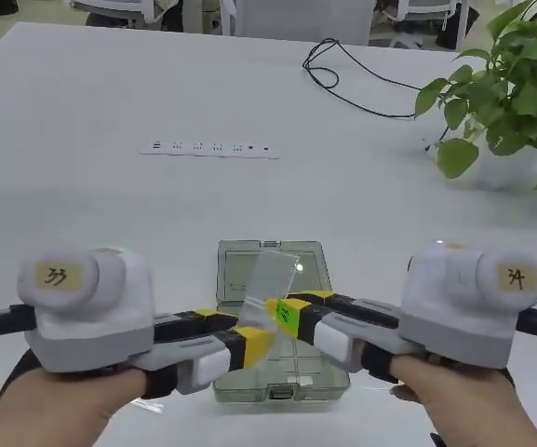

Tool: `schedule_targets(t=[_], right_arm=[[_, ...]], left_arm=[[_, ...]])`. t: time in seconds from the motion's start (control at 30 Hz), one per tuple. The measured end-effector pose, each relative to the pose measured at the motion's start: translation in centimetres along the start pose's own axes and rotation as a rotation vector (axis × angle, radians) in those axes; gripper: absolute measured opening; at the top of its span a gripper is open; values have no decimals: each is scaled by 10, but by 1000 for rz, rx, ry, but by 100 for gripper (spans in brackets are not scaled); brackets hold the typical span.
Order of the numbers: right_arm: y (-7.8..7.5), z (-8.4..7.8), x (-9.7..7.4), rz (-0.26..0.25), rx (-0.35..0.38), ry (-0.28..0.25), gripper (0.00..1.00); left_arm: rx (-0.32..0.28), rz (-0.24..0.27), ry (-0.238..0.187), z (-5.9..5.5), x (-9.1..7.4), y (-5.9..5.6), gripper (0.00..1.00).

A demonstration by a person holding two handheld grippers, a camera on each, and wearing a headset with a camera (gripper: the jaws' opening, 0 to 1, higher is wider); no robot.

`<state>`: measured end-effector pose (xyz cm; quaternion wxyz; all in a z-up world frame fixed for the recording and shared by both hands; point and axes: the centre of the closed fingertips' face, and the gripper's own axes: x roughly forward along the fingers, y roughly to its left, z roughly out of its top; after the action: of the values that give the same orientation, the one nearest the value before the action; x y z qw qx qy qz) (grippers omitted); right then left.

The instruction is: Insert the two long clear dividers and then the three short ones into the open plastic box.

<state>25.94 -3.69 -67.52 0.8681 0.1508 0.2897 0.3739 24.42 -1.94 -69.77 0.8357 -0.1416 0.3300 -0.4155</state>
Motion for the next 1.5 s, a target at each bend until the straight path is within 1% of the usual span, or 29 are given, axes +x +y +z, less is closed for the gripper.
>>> schedule_targets(t=[0.17, 0.23, 0.33, 0.37, 0.4, 0.43, 0.5, 0.53, 0.6, 0.73, 0.83, 0.97, 1.03, 1.1, 1.2, 1.3, 1.5], right_arm=[[0, -3, 3, -10, 13, 11, 13], [0, -4, 3, -10, 24, 11, 9], [1, -2, 3, -27, 76, -3, 8], [-1, -2, 3, -39, 88, -9, 7], [-2, -1, 2, -45, 101, -13, 7], [-1, -2, 3, -38, 100, -10, 7], [-1, -1, 2, -45, 96, -13, 7], [-1, -1, 2, -44, 100, -12, 7], [-1, -1, 2, -44, 102, -9, 7], [-2, -1, 3, -46, 116, -4, 7], [-3, 0, 3, -46, 125, -1, 7], [-6, 3, 1, -53, 140, -3, 7], [-11, 5, 0, -63, 151, -2, 7], [-15, 5, -1, -76, 156, 4, 7], [-26, 5, -4, -113, 178, 23, 7], [-37, 4, -6, -139, 210, 43, 7], [-59, 0, -9, -193, 238, 109, 7]], left_arm=[[-3, -5, -5, 2, 0, -1, 30], [-3, -7, -7, 2, 0, -1, 30], [-7, -11, -16, 3, 1, -2, 31], [-2, -14, -18, 4, 1, -3, 27], [8, 1, -12, 2, 1, 0, 23], [11, -5, -17, 3, 2, 0, 23], [-12, -23, -31, 5, 2, -3, 27], [-10, -26, -26, 4, 2, -4, 28], [9, -23, -23, 4, 2, -4, 28], [12, -34, -23, 4, 3, -6, 31], [36, -40, -15, 2, 3, -6, 31], [61, -45, -7, -1, 2, -5, 38], [79, -49, 2, -3, 1, -4, 39], [91, -53, 3, -5, 0, -2, 43], [128, -59, 4, -6, -2, -2, 48], [166, -65, 19, -11, -4, 0, 52], [225, -81, 50, -22, -8, 4, 62]])
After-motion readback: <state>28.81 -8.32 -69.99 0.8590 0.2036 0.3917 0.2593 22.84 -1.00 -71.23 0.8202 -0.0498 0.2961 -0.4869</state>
